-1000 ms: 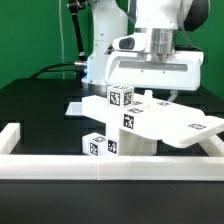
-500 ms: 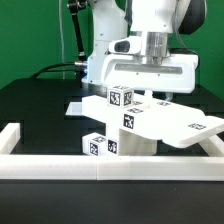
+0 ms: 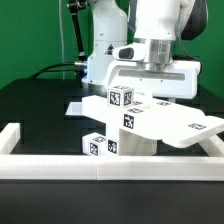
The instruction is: Assemble chair
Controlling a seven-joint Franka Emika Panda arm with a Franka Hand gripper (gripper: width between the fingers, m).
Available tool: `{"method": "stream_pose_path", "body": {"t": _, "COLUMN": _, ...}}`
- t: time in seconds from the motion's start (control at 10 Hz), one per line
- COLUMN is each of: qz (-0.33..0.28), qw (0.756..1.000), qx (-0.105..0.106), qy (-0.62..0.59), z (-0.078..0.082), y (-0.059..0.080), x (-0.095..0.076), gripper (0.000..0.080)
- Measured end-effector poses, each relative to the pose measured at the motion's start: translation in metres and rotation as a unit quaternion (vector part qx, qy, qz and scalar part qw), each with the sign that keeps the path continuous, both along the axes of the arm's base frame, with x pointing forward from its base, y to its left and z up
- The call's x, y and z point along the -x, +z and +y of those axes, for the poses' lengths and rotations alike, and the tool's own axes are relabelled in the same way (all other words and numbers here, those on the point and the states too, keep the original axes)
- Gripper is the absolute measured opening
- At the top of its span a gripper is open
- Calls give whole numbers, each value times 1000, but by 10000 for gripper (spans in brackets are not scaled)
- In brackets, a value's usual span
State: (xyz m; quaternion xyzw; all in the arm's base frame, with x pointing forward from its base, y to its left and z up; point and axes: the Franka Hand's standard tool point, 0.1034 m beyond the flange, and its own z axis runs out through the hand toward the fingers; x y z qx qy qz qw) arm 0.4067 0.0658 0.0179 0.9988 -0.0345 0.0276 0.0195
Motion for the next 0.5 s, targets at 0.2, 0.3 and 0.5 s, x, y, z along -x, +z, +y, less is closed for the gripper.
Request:
{"method": "stream_pose_path", "body": {"t": 0.2, "qz": 1, "qw": 1000, "qx": 4, "qy": 3, "z": 0, "y": -6, "x": 3, "gripper": 649}}
{"method": "stream_pose_path", "body": {"t": 0.3, "qz": 4, "qw": 1000, "qx": 4, "qy": 3, "z": 0, "y": -8, "x": 4, "gripper": 649}}
{"method": "stream_pose_path", "body": {"t": 0.5, "qz": 2, "qw": 1000, "qx": 4, "qy": 4, "z": 2, "y": -7, "x": 3, "gripper": 390}}
